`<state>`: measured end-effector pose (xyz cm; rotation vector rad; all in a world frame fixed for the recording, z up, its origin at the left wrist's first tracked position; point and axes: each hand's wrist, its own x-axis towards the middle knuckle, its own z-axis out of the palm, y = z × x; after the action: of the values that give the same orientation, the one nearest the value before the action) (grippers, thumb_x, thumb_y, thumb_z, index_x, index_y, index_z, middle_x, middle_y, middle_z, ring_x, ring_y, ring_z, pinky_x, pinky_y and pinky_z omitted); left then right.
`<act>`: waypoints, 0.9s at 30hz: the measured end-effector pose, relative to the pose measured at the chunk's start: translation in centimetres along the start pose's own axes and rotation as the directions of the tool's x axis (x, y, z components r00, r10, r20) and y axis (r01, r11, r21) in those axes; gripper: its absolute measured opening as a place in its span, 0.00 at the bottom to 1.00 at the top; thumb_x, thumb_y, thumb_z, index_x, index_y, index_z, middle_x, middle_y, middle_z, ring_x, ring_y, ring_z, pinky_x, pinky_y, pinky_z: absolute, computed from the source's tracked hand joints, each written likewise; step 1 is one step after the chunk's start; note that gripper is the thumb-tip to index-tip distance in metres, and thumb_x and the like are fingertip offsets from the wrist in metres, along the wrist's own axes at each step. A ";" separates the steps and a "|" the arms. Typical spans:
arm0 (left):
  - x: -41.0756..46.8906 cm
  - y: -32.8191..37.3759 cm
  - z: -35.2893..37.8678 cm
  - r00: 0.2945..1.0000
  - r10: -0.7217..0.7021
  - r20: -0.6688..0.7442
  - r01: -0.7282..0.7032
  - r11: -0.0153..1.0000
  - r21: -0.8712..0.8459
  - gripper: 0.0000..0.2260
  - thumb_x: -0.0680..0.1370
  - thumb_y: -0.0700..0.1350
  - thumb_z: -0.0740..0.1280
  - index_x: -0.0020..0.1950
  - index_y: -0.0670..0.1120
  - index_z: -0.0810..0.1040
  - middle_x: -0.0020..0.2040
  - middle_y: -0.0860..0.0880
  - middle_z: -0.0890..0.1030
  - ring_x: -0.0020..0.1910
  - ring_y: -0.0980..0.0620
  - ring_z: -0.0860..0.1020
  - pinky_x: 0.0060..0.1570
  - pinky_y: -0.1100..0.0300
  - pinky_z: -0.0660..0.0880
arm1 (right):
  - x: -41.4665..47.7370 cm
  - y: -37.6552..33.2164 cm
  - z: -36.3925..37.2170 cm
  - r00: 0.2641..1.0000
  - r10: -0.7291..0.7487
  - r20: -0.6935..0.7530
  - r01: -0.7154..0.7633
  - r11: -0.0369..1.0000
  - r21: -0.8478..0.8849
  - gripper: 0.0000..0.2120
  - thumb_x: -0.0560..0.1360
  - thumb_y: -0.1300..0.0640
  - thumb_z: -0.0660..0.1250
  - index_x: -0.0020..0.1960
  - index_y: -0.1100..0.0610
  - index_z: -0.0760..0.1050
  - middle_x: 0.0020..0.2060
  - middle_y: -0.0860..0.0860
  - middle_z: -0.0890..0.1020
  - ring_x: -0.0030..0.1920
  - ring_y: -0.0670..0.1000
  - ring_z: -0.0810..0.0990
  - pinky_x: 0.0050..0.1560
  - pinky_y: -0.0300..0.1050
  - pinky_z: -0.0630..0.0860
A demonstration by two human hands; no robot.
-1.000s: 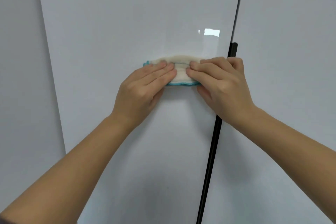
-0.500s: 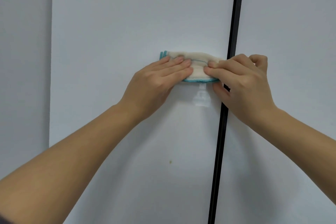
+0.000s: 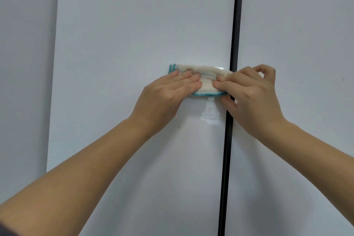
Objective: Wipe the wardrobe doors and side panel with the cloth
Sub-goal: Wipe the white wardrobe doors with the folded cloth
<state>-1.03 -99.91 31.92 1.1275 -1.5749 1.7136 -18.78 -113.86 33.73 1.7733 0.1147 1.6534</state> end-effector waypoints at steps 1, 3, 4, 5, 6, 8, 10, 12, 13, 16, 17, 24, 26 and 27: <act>-1.0 0.5 -0.1 1.000 0.006 0.012 -0.006 1.000 -0.014 0.15 0.75 0.31 0.69 0.60 0.42 0.82 0.61 0.47 0.81 0.62 0.50 0.78 0.64 0.53 0.73 | -1.0 -0.6 -0.1 1.000 0.005 0.010 -0.005 1.000 -0.004 0.11 0.68 0.65 0.69 0.48 0.55 0.83 0.44 0.48 0.84 0.41 0.54 0.78 0.54 0.51 0.62; -2.9 1.3 -0.4 0.999 0.032 0.040 -0.031 0.999 -0.041 0.15 0.75 0.32 0.69 0.60 0.43 0.82 0.62 0.48 0.80 0.62 0.50 0.78 0.64 0.53 0.74 | -3.0 -2.1 -0.5 0.999 0.012 0.033 -0.012 1.000 -0.003 0.10 0.69 0.64 0.69 0.47 0.55 0.83 0.43 0.48 0.84 0.41 0.54 0.78 0.53 0.51 0.63; -3.9 1.7 -0.8 0.997 0.049 0.054 -0.046 0.998 -0.053 0.15 0.75 0.32 0.69 0.60 0.43 0.82 0.62 0.48 0.80 0.62 0.50 0.78 0.63 0.52 0.74 | -4.0 -3.0 -0.7 0.999 0.013 0.048 -0.013 1.000 0.005 0.09 0.70 0.63 0.68 0.47 0.55 0.83 0.43 0.48 0.84 0.41 0.54 0.78 0.53 0.51 0.63; -4.9 2.2 -0.9 0.996 0.064 0.067 -0.059 0.996 -0.065 0.14 0.76 0.32 0.69 0.59 0.43 0.82 0.62 0.48 0.80 0.62 0.50 0.78 0.62 0.52 0.75 | -5.1 -3.7 -0.9 0.998 0.008 0.065 -0.009 1.000 0.019 0.08 0.72 0.62 0.67 0.47 0.55 0.83 0.43 0.48 0.84 0.41 0.54 0.77 0.52 0.51 0.63; -5.9 2.6 -1.2 0.994 0.075 0.076 -0.069 0.995 -0.073 0.13 0.76 0.33 0.69 0.59 0.43 0.83 0.61 0.48 0.81 0.62 0.50 0.78 0.61 0.52 0.75 | -6.1 -4.5 -1.0 0.996 -0.002 0.084 -0.001 0.999 0.035 0.07 0.73 0.61 0.66 0.47 0.55 0.83 0.43 0.48 0.83 0.41 0.53 0.76 0.52 0.50 0.63; -8.5 3.9 -1.8 0.991 0.091 0.095 -0.083 0.993 -0.080 0.12 0.77 0.34 0.68 0.58 0.44 0.83 0.61 0.48 0.81 0.61 0.51 0.79 0.60 0.53 0.76 | -8.2 -6.2 -1.3 0.991 -0.031 0.128 0.025 0.998 0.053 0.06 0.73 0.61 0.67 0.48 0.55 0.82 0.44 0.47 0.83 0.42 0.53 0.74 0.50 0.50 0.64; -11.2 5.0 -2.6 0.987 0.096 0.130 -0.088 0.994 -0.065 0.12 0.77 0.35 0.67 0.58 0.44 0.83 0.62 0.49 0.80 0.62 0.52 0.78 0.60 0.53 0.76 | -9.7 -7.9 -1.3 0.983 -0.076 0.169 0.066 0.996 0.063 0.07 0.72 0.62 0.69 0.50 0.55 0.80 0.45 0.47 0.82 0.43 0.53 0.75 0.49 0.51 0.65; -12.8 5.7 -3.4 0.984 0.096 0.153 -0.093 0.995 -0.029 0.11 0.78 0.35 0.66 0.59 0.44 0.83 0.62 0.48 0.80 0.63 0.51 0.78 0.60 0.53 0.75 | -10.2 -9.0 -1.1 0.972 -0.123 0.200 0.113 0.992 0.064 0.07 0.73 0.64 0.68 0.48 0.55 0.80 0.44 0.47 0.82 0.41 0.53 0.78 0.50 0.50 0.65; -12.9 5.5 -3.6 0.982 0.101 0.157 -0.100 0.995 -0.017 0.11 0.79 0.35 0.66 0.58 0.43 0.83 0.61 0.48 0.81 0.62 0.49 0.79 0.59 0.53 0.75 | -9.9 -9.3 -0.9 0.970 -0.128 0.206 0.119 0.991 0.055 0.07 0.74 0.64 0.66 0.47 0.56 0.81 0.43 0.48 0.81 0.40 0.53 0.79 0.50 0.50 0.65; -11.5 4.7 -4.0 0.987 0.092 0.128 -0.095 0.995 0.017 0.07 0.79 0.36 0.66 0.51 0.42 0.84 0.54 0.45 0.83 0.54 0.46 0.80 0.52 0.54 0.75 | -8.2 -9.4 -0.4 0.978 -0.098 0.183 0.098 0.995 0.010 0.12 0.77 0.65 0.61 0.43 0.55 0.81 0.40 0.48 0.80 0.39 0.54 0.79 0.52 0.50 0.65; -11.0 4.4 -4.0 0.990 0.082 0.117 -0.085 0.996 0.022 0.07 0.80 0.37 0.65 0.50 0.42 0.84 0.51 0.44 0.83 0.52 0.46 0.79 0.51 0.54 0.74 | -7.7 -9.4 -0.3 0.981 -0.089 0.173 0.090 0.996 -0.001 0.12 0.77 0.65 0.60 0.43 0.55 0.81 0.39 0.48 0.80 0.39 0.54 0.79 0.52 0.51 0.66; -8.5 0.2 -4.4 0.999 0.040 0.025 -0.042 0.996 0.074 0.07 0.78 0.35 0.67 0.51 0.41 0.84 0.50 0.43 0.82 0.51 0.44 0.78 0.50 0.52 0.74 | -2.1 -8.2 1.4 0.990 -0.097 0.100 0.101 0.994 -0.045 0.10 0.71 0.68 0.66 0.42 0.54 0.80 0.39 0.48 0.80 0.41 0.54 0.79 0.52 0.53 0.66; -7.3 -1.4 -4.7 1.000 0.019 0.014 -0.020 0.996 0.087 0.07 0.77 0.36 0.68 0.52 0.42 0.84 0.49 0.44 0.83 0.49 0.43 0.79 0.48 0.52 0.74 | 0.0 -7.8 1.9 0.989 -0.090 0.115 0.096 0.994 -0.048 0.11 0.67 0.69 0.67 0.42 0.54 0.80 0.38 0.48 0.79 0.41 0.55 0.78 0.51 0.52 0.66; -6.5 -2.2 -4.9 1.000 0.003 0.008 -0.003 0.996 0.090 0.07 0.76 0.36 0.69 0.51 0.42 0.84 0.48 0.44 0.83 0.47 0.43 0.79 0.47 0.52 0.74 | 1.2 -7.6 2.2 0.989 -0.075 0.130 0.083 0.995 -0.051 0.12 0.65 0.69 0.68 0.42 0.54 0.79 0.37 0.49 0.79 0.41 0.56 0.78 0.51 0.52 0.65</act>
<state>2.99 -93.82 27.66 1.1775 -1.5178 1.8001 -13.68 -108.45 30.78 1.8033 0.0780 1.4691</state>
